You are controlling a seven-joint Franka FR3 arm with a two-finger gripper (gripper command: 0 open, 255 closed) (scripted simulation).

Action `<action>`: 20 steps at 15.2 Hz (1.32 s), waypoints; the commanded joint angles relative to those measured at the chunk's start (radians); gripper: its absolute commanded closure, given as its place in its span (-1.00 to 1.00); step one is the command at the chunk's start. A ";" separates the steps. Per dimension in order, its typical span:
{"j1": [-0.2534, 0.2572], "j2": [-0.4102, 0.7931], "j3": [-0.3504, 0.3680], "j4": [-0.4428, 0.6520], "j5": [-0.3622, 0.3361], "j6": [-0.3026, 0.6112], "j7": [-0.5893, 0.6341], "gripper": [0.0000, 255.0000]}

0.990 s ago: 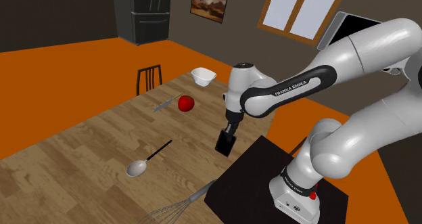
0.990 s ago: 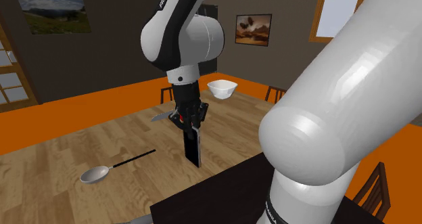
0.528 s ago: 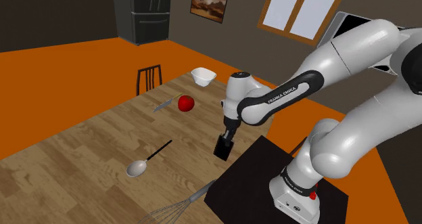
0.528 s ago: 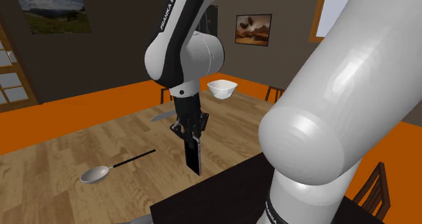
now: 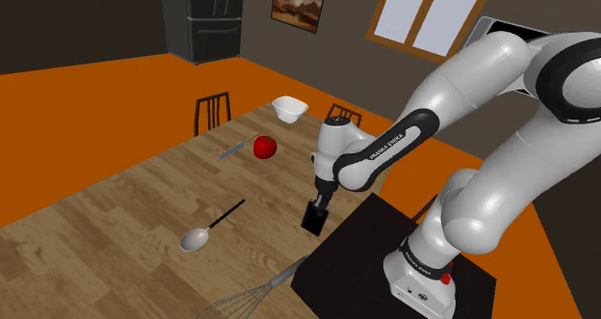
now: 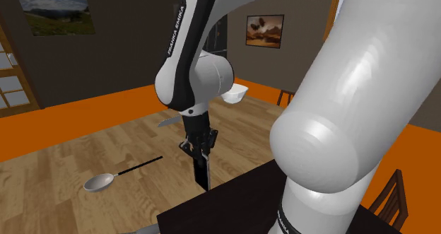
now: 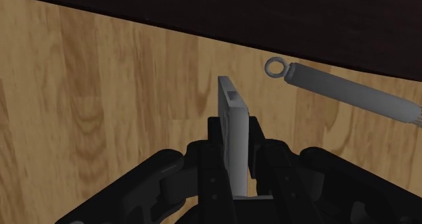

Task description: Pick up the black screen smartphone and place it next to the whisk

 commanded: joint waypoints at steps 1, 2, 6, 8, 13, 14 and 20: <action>-0.002 0.040 0.001 -0.002 -0.006 0.043 0.005 1.00; -0.003 0.059 0.001 -0.002 -0.009 0.062 0.007 1.00; -0.007 0.139 0.001 0.002 -0.026 0.138 0.020 1.00; -0.008 0.176 -0.001 0.005 -0.036 0.171 0.027 1.00; -0.008 0.176 -0.001 0.005 -0.036 0.171 0.027 1.00; -0.008 0.176 -0.001 0.005 -0.036 0.171 0.027 1.00; -0.008 0.176 -0.001 0.005 -0.036 0.171 0.027 -1.00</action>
